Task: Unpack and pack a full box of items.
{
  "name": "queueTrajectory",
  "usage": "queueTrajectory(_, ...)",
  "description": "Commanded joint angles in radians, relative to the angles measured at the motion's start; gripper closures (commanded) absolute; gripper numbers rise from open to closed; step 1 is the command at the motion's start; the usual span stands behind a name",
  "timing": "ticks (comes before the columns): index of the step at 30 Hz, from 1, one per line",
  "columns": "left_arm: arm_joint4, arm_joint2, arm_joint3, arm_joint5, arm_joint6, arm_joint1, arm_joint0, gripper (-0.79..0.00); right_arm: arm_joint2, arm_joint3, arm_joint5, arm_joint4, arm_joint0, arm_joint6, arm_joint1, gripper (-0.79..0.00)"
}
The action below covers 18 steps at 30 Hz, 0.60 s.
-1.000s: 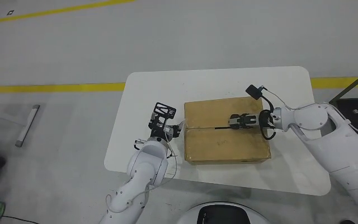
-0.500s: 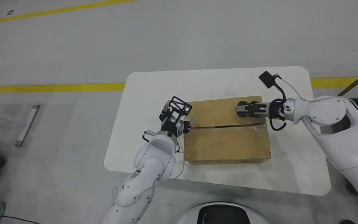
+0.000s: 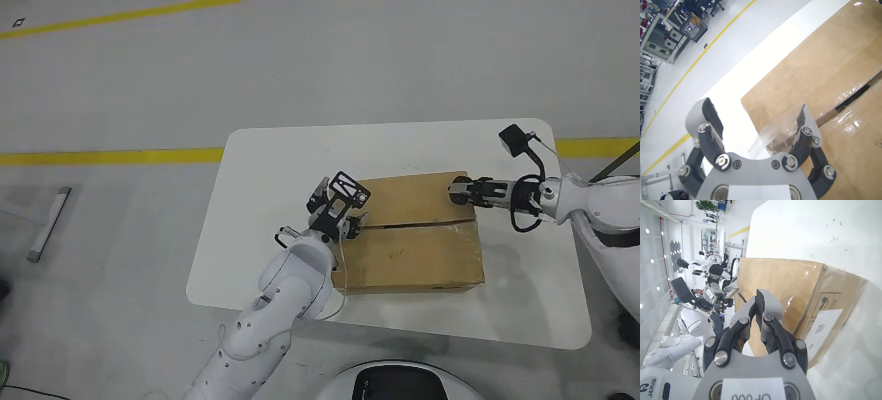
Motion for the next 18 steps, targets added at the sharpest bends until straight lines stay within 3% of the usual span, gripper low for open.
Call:
queueTrajectory(1,0.003,0.008,0.007,-0.001,0.000,-0.005,-0.004,-0.785,0.011,-0.002,0.000,0.002,-0.010,0.000,0.003,0.000)
queueTrajectory(18,0.017,0.075,0.054,0.025,0.000,-0.057,-0.032,-0.785,0.130,0.017,-0.024,0.012,-0.083,0.032,0.031,0.000)
